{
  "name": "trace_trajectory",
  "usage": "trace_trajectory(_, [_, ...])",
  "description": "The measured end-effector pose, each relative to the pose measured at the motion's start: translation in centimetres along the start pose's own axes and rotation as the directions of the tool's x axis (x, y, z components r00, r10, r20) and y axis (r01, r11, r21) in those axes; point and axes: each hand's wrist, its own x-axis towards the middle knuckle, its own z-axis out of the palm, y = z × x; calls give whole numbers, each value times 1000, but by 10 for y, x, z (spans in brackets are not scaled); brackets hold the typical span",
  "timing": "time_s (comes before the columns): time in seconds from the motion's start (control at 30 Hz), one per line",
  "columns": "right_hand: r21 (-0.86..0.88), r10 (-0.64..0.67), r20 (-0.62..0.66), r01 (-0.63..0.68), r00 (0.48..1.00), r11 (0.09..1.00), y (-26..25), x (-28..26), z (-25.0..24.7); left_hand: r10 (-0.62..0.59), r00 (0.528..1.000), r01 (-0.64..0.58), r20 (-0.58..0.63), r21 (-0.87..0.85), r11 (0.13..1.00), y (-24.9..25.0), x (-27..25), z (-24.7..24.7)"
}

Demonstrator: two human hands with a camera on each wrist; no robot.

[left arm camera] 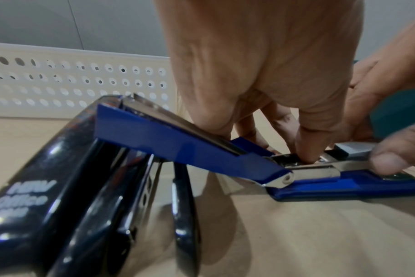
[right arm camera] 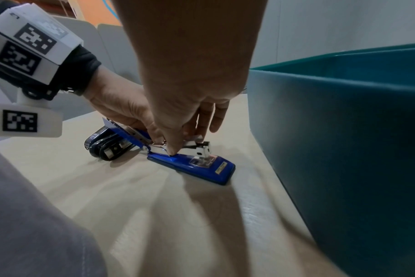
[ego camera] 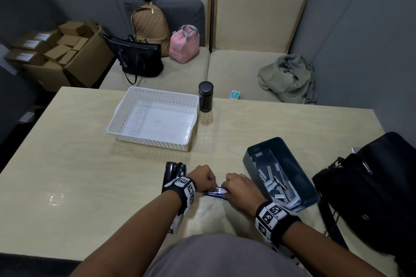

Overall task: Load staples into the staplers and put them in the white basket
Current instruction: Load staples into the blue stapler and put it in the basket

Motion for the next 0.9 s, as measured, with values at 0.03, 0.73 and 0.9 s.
trace_trajectory(0.03, [-13,-5,-4,5,1000,1000,-1,0,0,0,1000,0,-2,-1,1000,0,0,0])
trace_trajectory(0.73, [24,47,4,-47,999,999,-2,1,-3,-1,1000,1,12,8,1000,0,1,-1])
trace_trajectory(0.9, [11,32,10,-32,999,999,0,-1,-7,-2,1000,2,6,2,1000,0,0,0])
